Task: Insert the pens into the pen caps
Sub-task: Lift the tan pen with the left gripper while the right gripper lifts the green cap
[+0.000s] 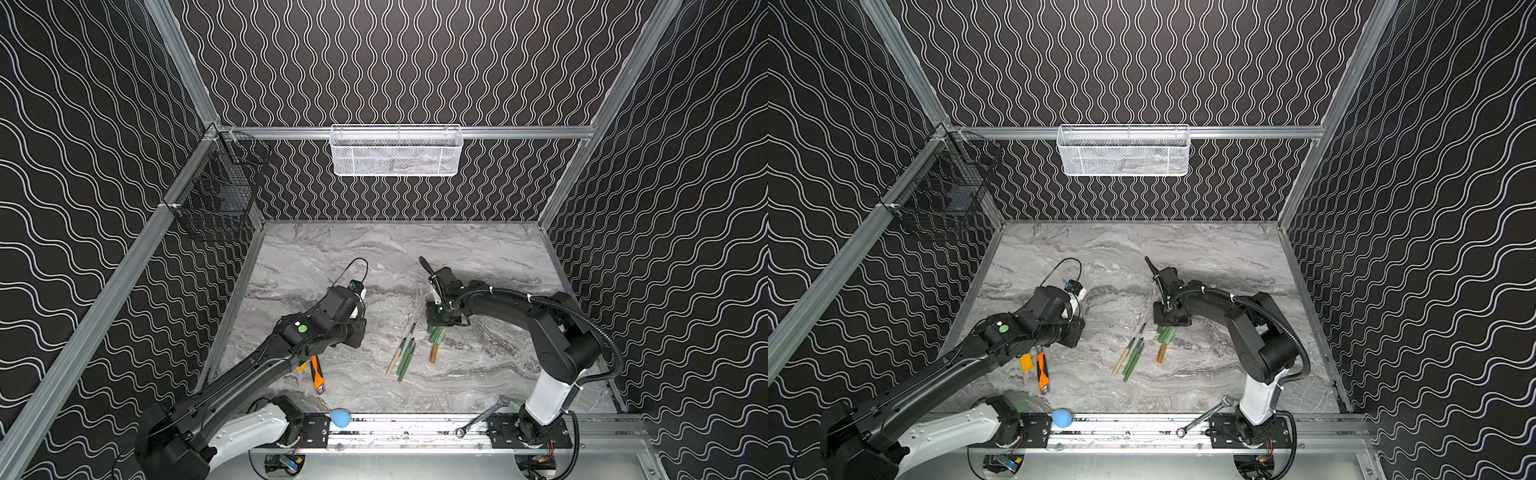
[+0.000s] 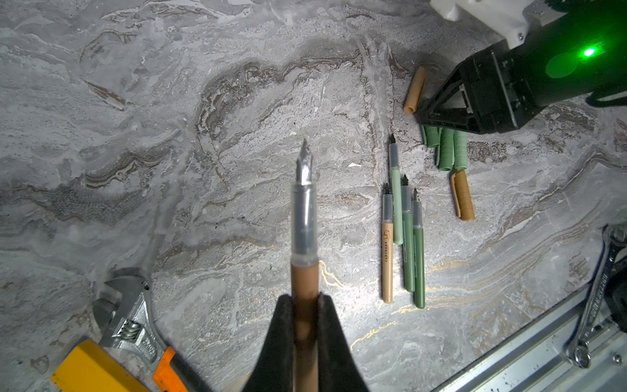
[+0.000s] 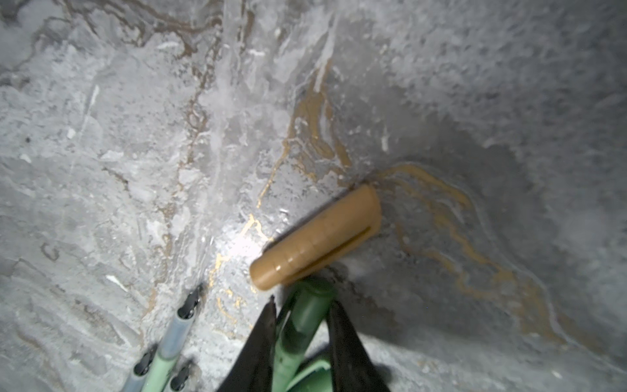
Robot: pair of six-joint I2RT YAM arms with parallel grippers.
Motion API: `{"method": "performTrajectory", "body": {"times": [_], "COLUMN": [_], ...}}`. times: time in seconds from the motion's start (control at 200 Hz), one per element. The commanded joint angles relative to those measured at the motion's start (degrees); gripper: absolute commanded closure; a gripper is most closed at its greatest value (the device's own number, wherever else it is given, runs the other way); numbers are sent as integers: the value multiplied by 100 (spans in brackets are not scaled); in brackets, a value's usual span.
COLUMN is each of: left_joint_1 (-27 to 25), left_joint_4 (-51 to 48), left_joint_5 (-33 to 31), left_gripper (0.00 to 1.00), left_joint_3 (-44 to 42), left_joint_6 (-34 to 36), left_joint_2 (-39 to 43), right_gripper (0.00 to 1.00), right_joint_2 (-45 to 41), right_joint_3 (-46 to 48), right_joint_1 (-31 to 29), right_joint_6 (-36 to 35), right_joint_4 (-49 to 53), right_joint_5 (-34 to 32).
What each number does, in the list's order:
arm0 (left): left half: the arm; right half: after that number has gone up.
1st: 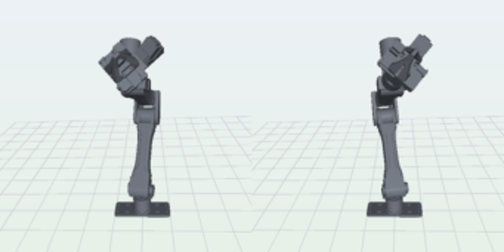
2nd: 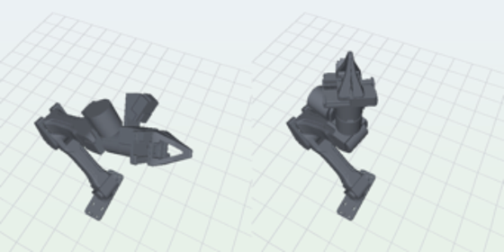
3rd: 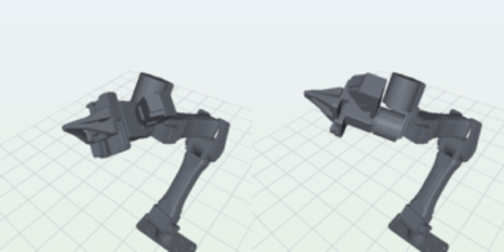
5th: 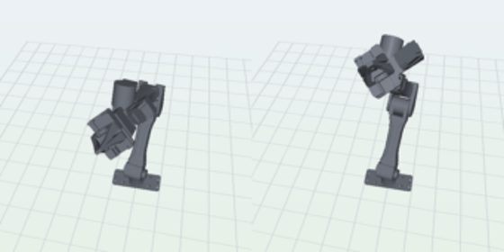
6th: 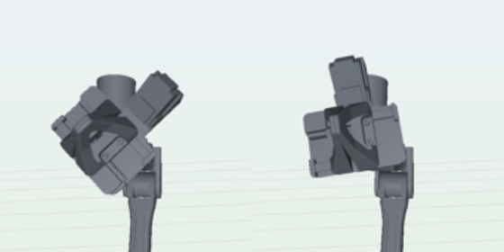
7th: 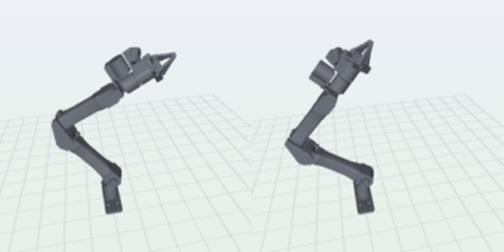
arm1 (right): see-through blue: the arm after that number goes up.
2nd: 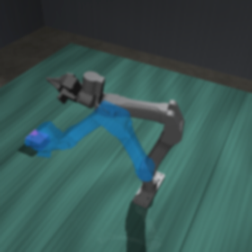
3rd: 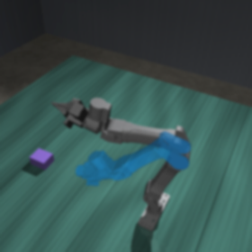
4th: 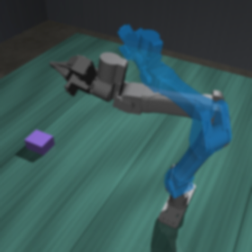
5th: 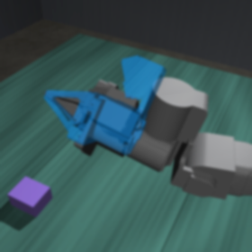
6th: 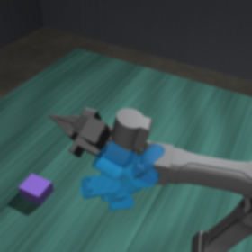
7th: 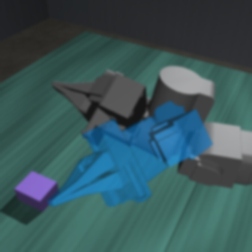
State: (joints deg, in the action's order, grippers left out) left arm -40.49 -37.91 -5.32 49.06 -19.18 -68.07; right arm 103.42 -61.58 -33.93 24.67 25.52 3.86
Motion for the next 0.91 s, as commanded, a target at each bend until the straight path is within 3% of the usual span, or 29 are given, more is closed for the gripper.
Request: {"method": "performTrajectory", "body": {"times": [0.0,0.38,0.511,0.776,0.901], "left_joint_1": [10,7,8,-172,-283], "left_joint_4": [124,141,318,1570,2309], "left_joint_5": [75,475,938,2561,2940], "left_gripper": [100,100,100,100,100], "left_joint_3": [-10,-62,-148,-622,-930], "left_joint_6": [55,46,94,-134,-381], "left_joint_2": [30,-56,38,415,587], "right_gripper": [76,83,85,87,89], "right_joint_2": [98,-219,-580,-1958,-2318], "right_joint_3": [-56,3,92,937,1308], "right_joint_1": [-42,-46,-50,-52,-52], "right_joint_6": [28,39,-89,-131,188], "right_joint_4": [268,92,-144,-2091,-3439], "right_joint_5": [-173,81,255,738,924]}}
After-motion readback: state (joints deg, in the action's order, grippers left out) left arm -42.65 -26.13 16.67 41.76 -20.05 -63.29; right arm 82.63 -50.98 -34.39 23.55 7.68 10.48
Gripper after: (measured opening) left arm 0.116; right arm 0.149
